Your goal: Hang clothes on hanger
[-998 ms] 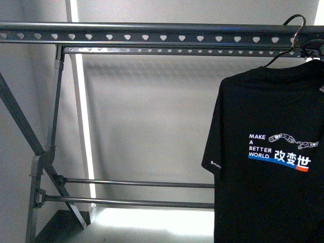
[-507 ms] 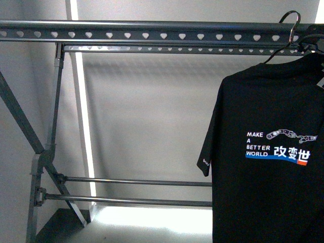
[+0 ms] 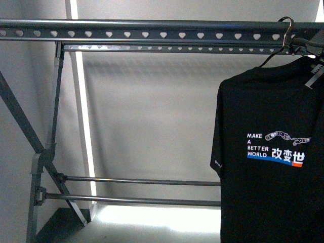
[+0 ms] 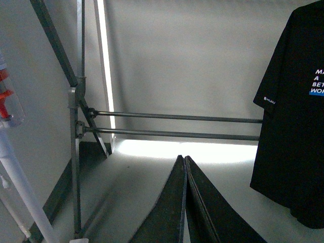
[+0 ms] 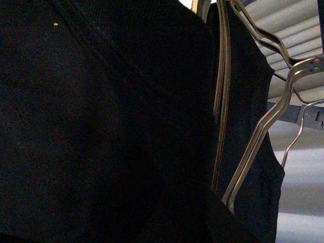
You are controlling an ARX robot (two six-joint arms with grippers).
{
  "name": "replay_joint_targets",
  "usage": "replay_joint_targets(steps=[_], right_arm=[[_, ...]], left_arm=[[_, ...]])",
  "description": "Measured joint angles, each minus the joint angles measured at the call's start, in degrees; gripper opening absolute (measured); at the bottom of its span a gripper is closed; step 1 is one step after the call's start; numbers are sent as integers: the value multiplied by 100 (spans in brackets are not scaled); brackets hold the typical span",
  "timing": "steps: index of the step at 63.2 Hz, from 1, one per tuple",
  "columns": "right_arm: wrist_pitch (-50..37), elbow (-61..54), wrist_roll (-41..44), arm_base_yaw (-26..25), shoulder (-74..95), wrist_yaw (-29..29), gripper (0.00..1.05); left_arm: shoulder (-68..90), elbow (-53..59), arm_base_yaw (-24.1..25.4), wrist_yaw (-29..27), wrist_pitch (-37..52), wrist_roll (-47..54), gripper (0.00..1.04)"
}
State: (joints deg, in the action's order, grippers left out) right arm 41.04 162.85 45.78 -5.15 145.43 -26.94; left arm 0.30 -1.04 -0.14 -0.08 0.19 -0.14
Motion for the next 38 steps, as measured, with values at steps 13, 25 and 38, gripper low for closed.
replay_joint_targets(steps=[13,25,38], right_arm=[[201,210,-332,57,-7,153,13],[-1329,-2107,-479,61,-1189,608,44],[-1893,-3377,-520,-122,-2262,839,85]], left_arm=[[-4,0,0,0,-4,0,4],[-4,0,0,-2,-4,0,4],[-4,0,0,0,-4,0,4]])
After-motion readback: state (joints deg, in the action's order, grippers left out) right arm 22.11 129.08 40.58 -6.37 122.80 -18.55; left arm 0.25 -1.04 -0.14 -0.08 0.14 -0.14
